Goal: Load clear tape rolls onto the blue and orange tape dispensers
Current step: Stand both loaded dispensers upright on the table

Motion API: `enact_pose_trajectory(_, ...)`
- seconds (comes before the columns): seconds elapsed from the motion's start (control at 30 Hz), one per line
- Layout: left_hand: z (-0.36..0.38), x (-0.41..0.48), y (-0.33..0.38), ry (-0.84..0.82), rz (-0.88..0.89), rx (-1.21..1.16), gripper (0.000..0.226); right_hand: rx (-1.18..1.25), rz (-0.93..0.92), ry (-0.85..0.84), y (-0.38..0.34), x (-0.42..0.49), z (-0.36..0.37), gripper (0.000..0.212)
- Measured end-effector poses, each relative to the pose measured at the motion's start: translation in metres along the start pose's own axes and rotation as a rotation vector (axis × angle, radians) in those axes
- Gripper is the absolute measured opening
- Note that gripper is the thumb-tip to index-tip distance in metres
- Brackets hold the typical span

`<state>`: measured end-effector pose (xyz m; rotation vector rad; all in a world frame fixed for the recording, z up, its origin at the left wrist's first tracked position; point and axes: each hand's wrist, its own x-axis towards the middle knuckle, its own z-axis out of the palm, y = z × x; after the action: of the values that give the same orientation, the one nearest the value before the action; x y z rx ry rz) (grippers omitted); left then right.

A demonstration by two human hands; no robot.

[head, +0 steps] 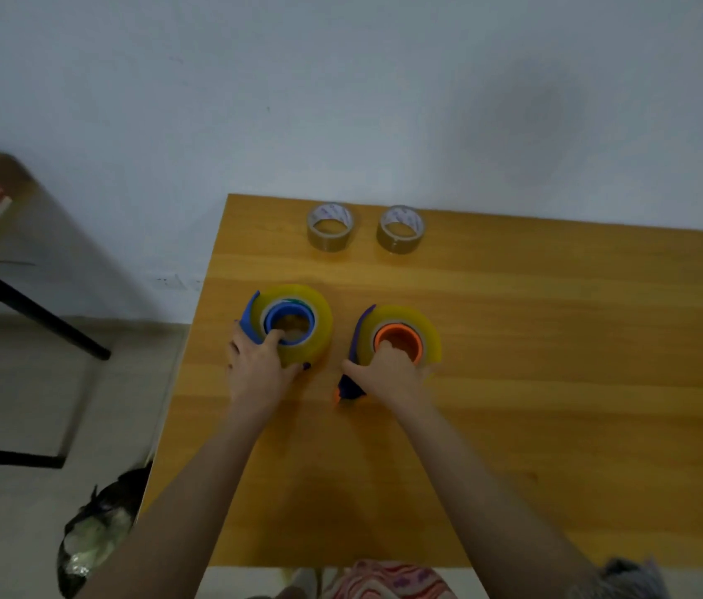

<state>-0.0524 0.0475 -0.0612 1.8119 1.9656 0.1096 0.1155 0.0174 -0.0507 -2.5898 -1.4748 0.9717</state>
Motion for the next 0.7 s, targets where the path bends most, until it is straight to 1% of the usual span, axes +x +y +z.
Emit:
enact_pose_trajectory(0.17, 0.016, -0.048, 0.003, 0.030, -0.019, 0.045, 0.055, -0.076, -0.013, -0.036, 0.009, -0.032, 0.008, 0.067)
enact_pose_trajectory(0.3, 0.023, -0.068, 0.005, 0.015, -0.048, 0.073, 0.057, -0.106, -0.007, -0.102, 0.013, -0.051, 0.012, 0.061)
enact_pose_trajectory(0.37, 0.020, -0.070, 0.008, -0.018, -0.077, 0.033, 0.061, -0.114, -0.026, -0.163, 0.016, -0.055, 0.007, 0.057)
enact_pose_trajectory(0.43, 0.014, -0.064, 0.014, 0.003, -0.055, -0.023, 0.063, -0.099, -0.056, -0.194, 0.016, -0.052, -0.005, 0.061)
enact_pose_trajectory(0.5, 0.006, -0.053, 0.020, 0.098, 0.024, -0.059, 0.061, -0.078, -0.100, -0.140, 0.014, -0.045, -0.021, 0.063)
enact_pose_trajectory(0.57, -0.004, -0.036, 0.029, 0.149, 0.100, -0.085, 0.056, -0.049, -0.131, 0.011, 0.010, -0.033, -0.043, 0.061)
enact_pose_trajectory(0.63, -0.015, -0.011, 0.042, 0.157, 0.152, -0.118, 0.053, 0.070, -0.137, 0.129, 0.003, -0.008, -0.067, 0.056)
enact_pose_trajectory(0.7, -0.023, 0.022, 0.055, 0.139, 0.184, -0.150, 0.051, 0.250, -0.120, 0.154, -0.003, 0.027, -0.086, 0.047)
